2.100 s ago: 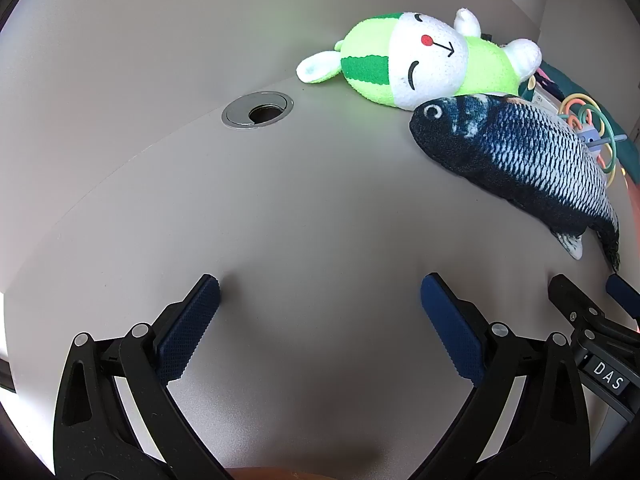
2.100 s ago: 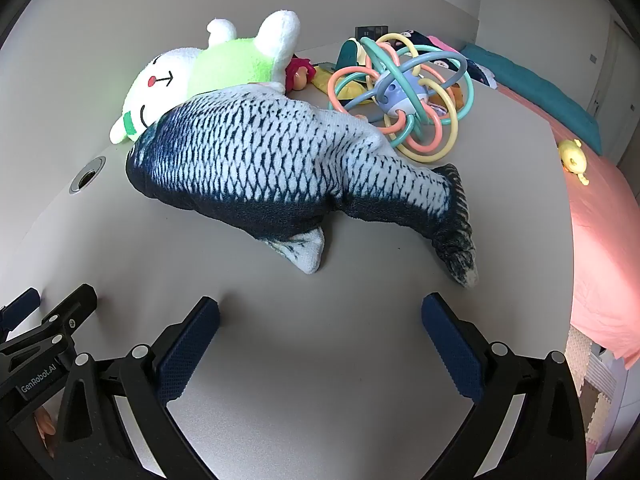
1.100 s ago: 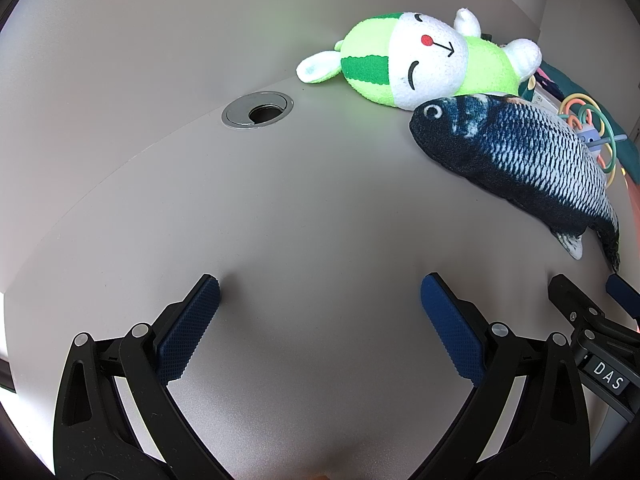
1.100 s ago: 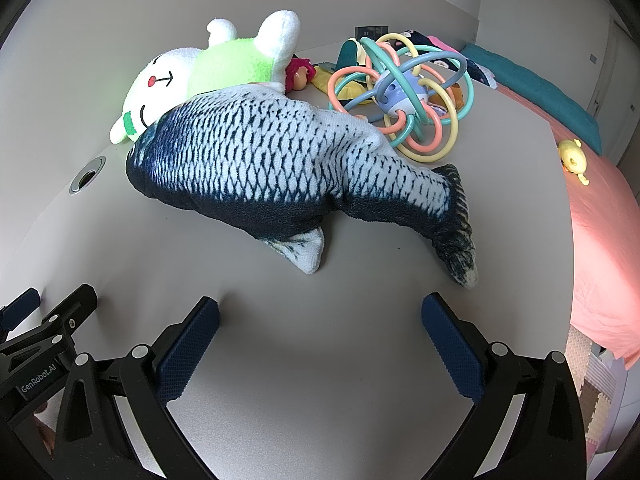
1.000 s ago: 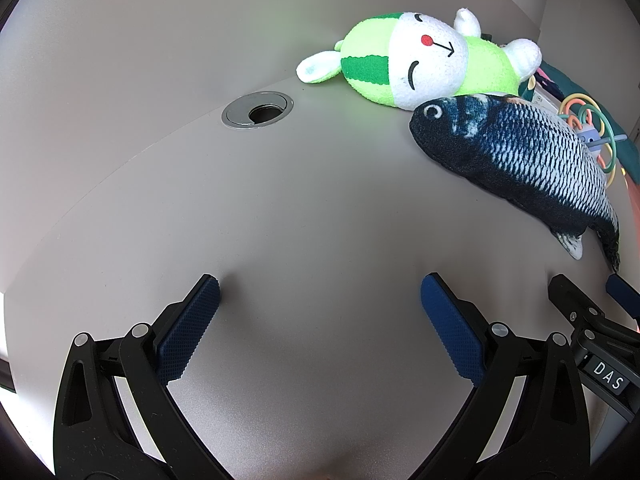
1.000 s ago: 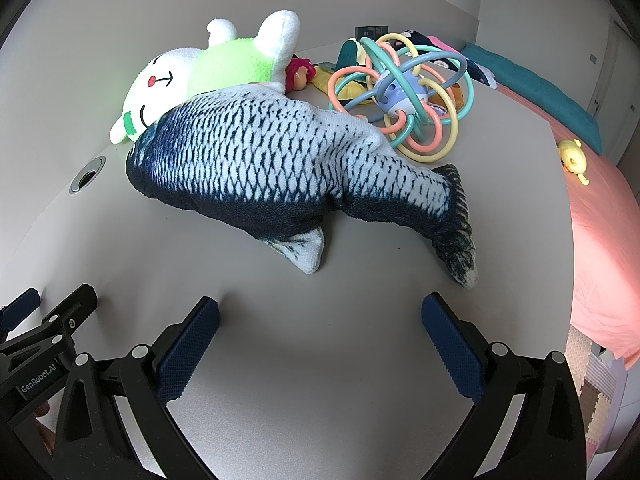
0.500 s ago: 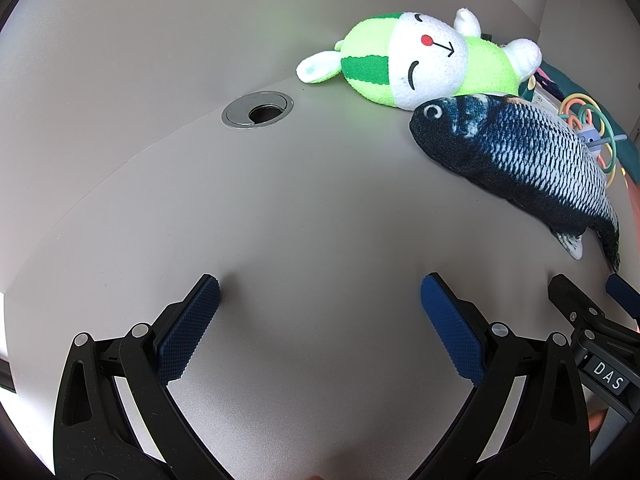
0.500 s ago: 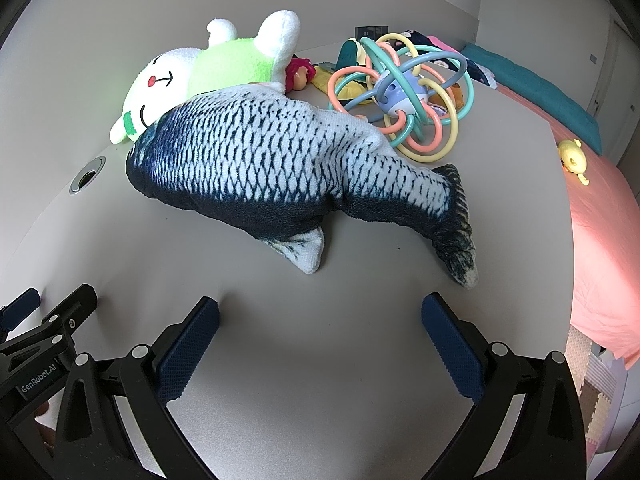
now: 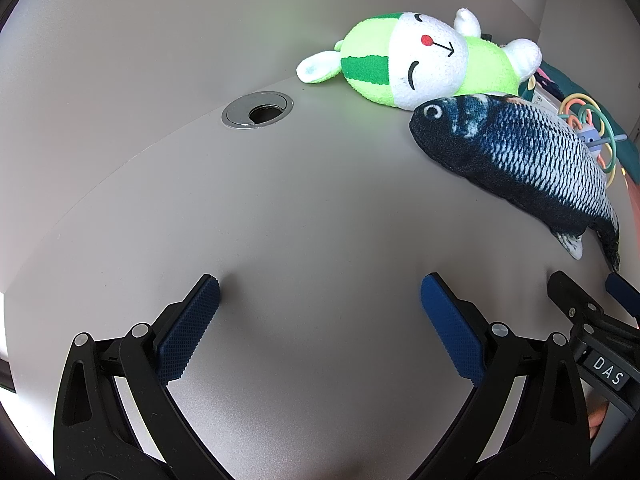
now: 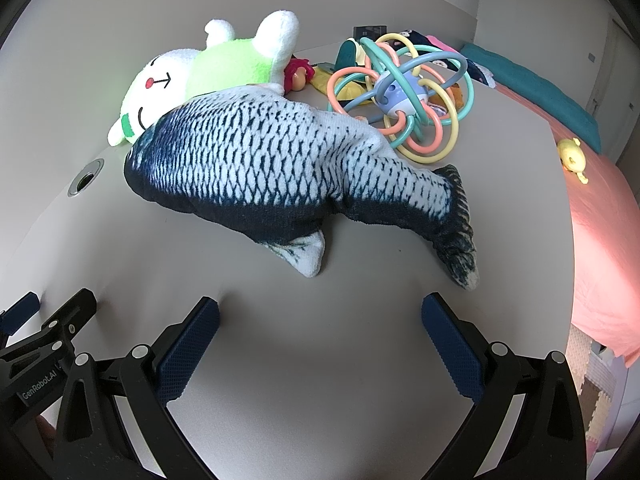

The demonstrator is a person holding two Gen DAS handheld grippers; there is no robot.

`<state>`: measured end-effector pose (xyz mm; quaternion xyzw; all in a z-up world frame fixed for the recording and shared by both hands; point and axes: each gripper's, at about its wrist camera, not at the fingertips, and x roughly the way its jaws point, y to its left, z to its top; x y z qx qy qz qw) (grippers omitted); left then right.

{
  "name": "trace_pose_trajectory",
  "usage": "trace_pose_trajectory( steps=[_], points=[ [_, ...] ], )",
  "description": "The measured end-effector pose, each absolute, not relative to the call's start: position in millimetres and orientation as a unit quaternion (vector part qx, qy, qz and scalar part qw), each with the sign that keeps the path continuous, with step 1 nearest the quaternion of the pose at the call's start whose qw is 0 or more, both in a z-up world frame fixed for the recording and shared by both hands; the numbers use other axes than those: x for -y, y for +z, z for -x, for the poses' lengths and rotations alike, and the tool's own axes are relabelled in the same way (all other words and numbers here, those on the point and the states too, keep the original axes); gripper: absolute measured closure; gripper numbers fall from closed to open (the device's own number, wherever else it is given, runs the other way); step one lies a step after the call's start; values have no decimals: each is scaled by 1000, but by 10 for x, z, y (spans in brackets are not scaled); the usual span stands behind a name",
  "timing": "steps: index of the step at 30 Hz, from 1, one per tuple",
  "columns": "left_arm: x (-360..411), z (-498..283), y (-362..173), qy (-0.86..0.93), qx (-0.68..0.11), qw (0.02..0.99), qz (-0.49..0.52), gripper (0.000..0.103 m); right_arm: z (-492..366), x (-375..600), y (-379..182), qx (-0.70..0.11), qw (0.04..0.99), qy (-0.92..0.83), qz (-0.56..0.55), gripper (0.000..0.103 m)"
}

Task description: Collect trash

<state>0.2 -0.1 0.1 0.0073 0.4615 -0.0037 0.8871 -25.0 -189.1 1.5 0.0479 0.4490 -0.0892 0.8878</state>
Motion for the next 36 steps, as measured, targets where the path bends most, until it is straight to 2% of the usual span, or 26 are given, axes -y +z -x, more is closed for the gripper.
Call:
trace_pose_trajectory(
  steps=[12,17,23,30,36],
  points=[
    [-2,-9,-5,-14,-464,886,-11,6,272,1937,18,-448,890,-76,-35,2],
    [-1,-21,128,-37,-474,879,41,6,448,2054,253,-417,908,-43,-4,2],
    [116,11,485,-4,-440,898,7,6,492,2274,601,-400,916,16,1,3],
    [-78,-183,762,-3,-441,895,63,6,251,2085,822,-406,908,104,22,23],
    [-198,-242,879,11,-444,893,76,6,-62,1693,753,-405,901,124,92,23]
  ],
)
